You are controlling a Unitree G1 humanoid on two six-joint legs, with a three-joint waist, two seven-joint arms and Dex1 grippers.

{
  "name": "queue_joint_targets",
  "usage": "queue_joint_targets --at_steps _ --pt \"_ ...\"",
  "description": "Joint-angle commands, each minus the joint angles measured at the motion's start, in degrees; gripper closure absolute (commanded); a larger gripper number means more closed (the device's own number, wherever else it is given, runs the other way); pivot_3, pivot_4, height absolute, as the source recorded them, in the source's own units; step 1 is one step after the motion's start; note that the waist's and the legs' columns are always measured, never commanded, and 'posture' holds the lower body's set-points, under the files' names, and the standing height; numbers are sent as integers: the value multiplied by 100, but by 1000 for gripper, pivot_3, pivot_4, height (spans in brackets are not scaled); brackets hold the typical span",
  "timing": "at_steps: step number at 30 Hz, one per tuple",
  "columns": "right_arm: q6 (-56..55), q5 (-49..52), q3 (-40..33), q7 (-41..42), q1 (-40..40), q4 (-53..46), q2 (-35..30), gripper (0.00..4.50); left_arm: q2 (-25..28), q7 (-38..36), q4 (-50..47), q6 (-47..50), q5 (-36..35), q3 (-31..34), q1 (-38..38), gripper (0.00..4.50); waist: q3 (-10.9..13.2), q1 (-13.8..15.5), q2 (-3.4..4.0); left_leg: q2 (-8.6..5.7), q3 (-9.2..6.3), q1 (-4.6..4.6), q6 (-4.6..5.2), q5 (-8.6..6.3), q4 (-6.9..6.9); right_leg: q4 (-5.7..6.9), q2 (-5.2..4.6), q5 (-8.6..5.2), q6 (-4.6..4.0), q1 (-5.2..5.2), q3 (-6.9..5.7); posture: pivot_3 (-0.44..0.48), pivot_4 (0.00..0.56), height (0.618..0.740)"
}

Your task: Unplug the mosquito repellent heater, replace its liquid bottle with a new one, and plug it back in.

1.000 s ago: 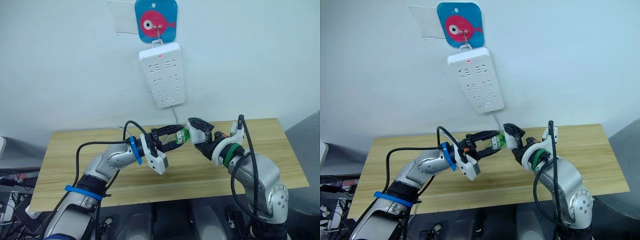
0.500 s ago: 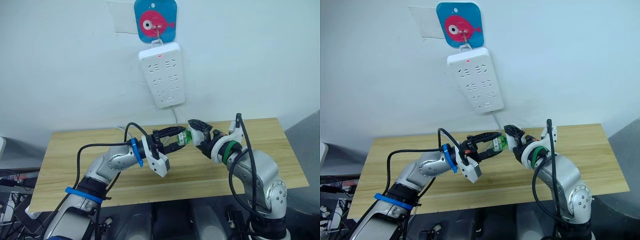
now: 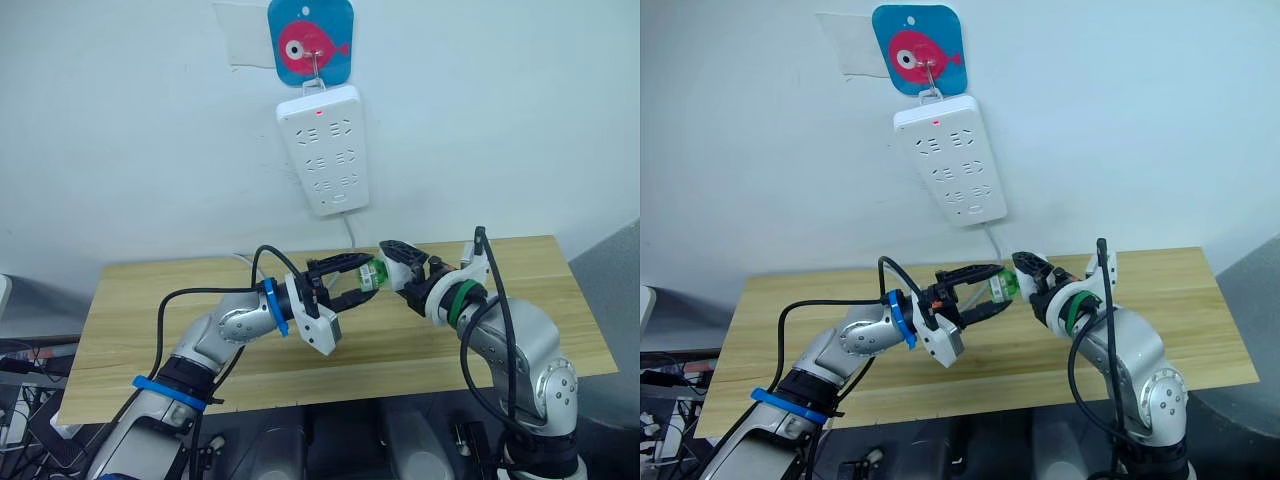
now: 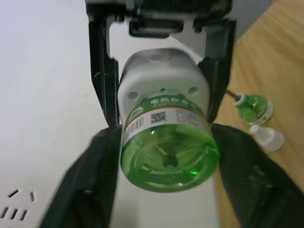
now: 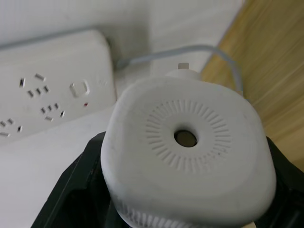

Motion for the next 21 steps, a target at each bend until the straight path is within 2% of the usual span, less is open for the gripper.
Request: queue_joint_targets --at_steps 1,2,5,8,11,14,17,21 --pt "-98 30 -49 91 -130 -129 -44 1321 24 -39 -243 -14 -191 -14 20 142 0 -3 0 0 -1 0 0 0 0 0 0 0 0 0 -1 -138 280 740" --pt "-81 20 -53 119 -150 -116 -80 1321 25 -60 -272 20 -220 -13 38 0 0 -7 0 1 0 0 0 0 0 0 0 0 0 0 0 -140 282 740" --pt "268 -93 -37 426 -194 -109 -473 1321 45 -316 -484 368 -619 -35 204 0 0 -9 0 0 3 0 0 0 0 0 0 0 0 0 1 -142 282 740" --pt "814 -352 -33 1066 -222 -119 -1162 1321 70 -783 -887 1112 -1409 -66 449 0 0 -16 1 0 5 0 1 0 1 -2 -1 0 0 0 3 -146 281 740" --pt "1622 -1110 -83 2364 -213 -226 -2220 1322 170 -1619 -1657 2766 -2824 -146 791 0 0 -21 1 0 4 0 1 0 2 -1 -1 0 0 0 2 -146 282 740" --pt "1945 -1885 -42 3486 -222 -265 -2847 1322 249 -1952 -2262 4683 -3635 -88 899 0 -2 -23 4 4 1 0 2 1 5 -3 2 0 0 2 0 -147 280 740" --pt "2060 -2780 128 4384 -227 -423 -3065 1322 -82 -1790 -2531 6387 -4069 -90 465 0 -3 -1 5 4 -8 0 5 3 6 2 14 -1 0 5 -8 -149 280 740" --pt "2048 -3305 259 4681 -116 -509 -2857 1322 -475 -1761 -2537 7011 -3997 -171 110 0 -4 6 3 1 -3 -1 5 3 12 -2 34 0 1 10 -3 -162 280 740"
